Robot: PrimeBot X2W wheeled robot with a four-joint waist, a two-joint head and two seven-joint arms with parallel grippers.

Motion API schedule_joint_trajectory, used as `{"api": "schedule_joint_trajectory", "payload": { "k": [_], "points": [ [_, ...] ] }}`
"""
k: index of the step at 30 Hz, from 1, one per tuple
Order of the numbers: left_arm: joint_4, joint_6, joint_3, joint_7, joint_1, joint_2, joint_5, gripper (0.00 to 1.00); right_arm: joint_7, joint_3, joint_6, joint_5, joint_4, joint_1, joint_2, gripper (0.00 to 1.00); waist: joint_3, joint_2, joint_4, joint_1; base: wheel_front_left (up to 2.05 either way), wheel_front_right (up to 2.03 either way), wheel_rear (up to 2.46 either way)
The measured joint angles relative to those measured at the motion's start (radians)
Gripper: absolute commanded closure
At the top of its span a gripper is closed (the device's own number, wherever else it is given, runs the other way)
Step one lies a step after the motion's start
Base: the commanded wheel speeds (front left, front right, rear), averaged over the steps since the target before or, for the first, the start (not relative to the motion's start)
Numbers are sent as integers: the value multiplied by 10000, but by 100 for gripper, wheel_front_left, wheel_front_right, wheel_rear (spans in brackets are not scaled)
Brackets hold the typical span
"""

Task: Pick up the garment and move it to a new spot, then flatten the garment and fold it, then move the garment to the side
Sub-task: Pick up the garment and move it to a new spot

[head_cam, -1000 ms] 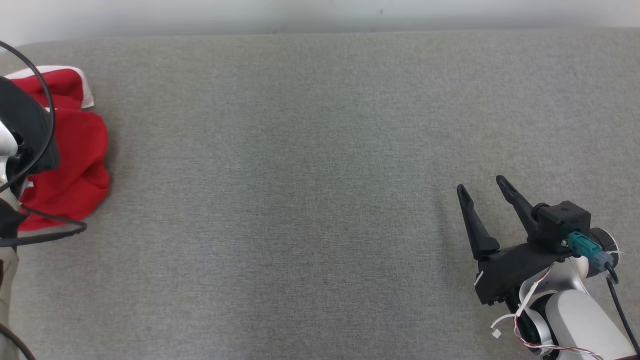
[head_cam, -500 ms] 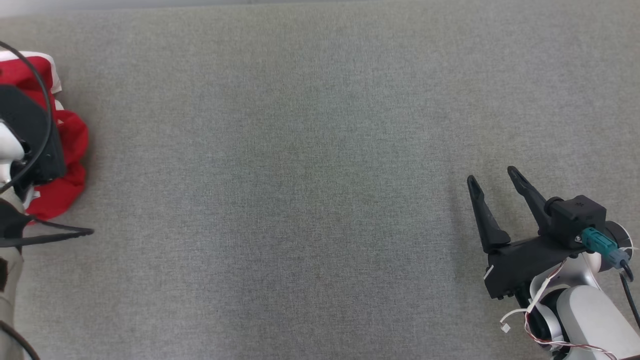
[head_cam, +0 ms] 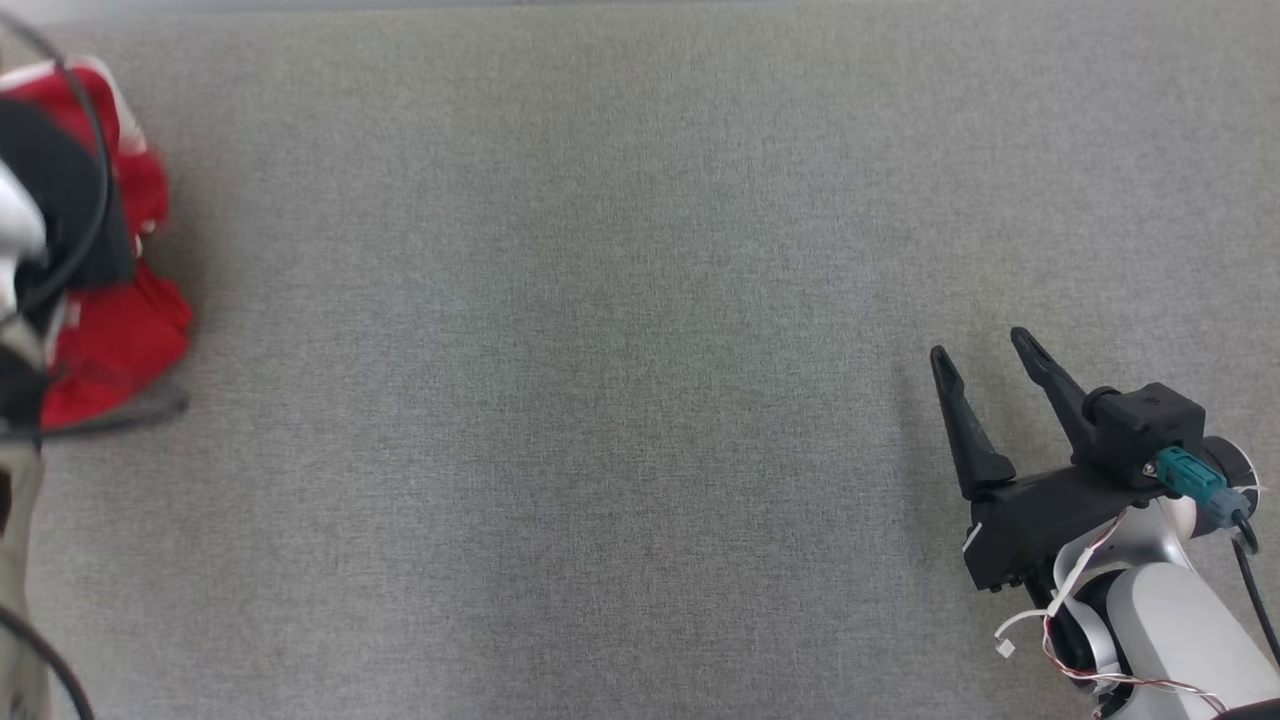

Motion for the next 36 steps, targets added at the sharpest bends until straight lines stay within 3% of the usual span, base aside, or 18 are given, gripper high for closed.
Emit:
{"api": "schedule_joint_trajectory", "payload": {
  "k": [12,20,36],
  "points": [
    [-1034,-174,140,-1657,-832,-1239,-796,100,-209,73,0,240,675,26,378,0,-766,0,147,0,0,0,0],
    [-2543,-174,-1505,-2731,-100,-2715,-2031,100,-376,228,13,364,1089,50,717,0,-1364,-1,8,-2,0,0,0],
    [-6510,-174,-5643,-3147,3262,-2627,-5196,100,-802,-230,-29,652,1601,512,750,0,-2013,0,-983,-2,0,0,0]
  ]
}}
